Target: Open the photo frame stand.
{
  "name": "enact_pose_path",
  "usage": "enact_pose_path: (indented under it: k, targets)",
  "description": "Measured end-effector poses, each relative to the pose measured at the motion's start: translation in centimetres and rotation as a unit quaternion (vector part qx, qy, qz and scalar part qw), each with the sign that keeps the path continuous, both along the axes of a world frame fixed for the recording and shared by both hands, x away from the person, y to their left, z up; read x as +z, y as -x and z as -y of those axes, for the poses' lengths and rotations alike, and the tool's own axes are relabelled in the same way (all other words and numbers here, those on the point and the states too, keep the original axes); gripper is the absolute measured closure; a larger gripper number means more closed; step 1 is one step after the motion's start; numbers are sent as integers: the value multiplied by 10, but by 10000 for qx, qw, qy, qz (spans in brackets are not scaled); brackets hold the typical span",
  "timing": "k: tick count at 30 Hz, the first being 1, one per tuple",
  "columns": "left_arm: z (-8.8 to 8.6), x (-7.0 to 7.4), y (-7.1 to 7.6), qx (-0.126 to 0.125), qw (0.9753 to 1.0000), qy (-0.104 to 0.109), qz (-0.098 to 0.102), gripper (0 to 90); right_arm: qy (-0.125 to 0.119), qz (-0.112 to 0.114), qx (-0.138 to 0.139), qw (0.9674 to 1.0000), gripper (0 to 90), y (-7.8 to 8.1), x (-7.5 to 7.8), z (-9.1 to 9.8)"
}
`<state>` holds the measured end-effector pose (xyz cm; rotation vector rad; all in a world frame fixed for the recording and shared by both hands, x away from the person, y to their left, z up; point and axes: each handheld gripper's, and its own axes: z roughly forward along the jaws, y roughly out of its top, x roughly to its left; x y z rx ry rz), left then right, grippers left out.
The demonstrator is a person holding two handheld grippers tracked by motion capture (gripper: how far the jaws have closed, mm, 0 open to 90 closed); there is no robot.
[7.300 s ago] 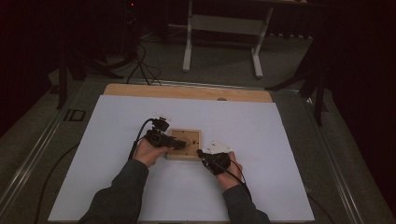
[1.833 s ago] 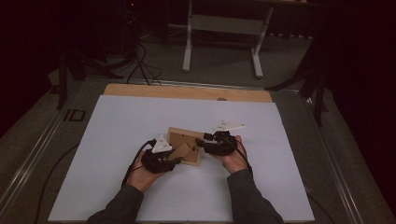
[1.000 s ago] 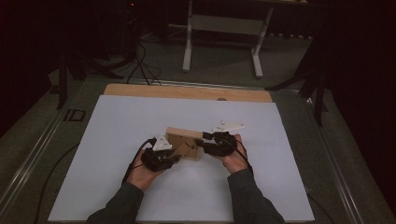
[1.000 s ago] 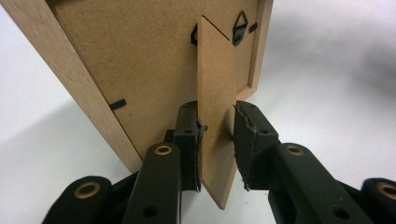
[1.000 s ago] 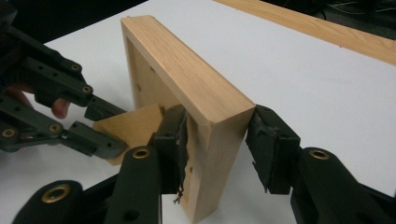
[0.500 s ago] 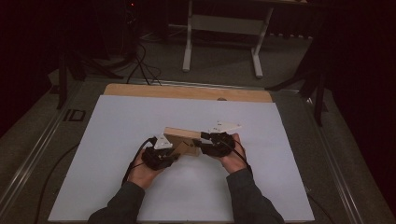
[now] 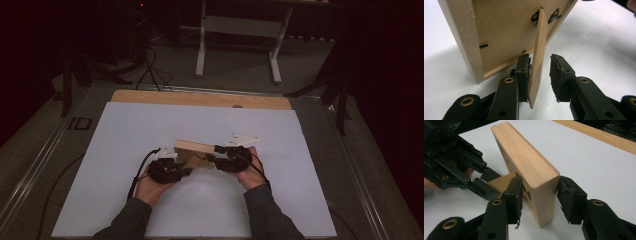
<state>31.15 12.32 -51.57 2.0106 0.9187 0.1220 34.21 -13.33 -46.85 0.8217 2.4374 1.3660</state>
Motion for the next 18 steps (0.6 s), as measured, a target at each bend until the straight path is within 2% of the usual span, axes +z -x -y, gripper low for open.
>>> enact_pose_path:
  k: [2,8,18]
  targets:
    - [-1,-1,1,-8,10000,66,-60,689,-42,-28,16,10000,538,2,-1,1]
    - [-3,-2,4,-19,9999,91,-94,685,-151,-30,49,9999,530,9,-2,3]
    - [-7,0,9,-36,9999,95,-45,690,-163,-10,96,9998,515,17,-4,3]
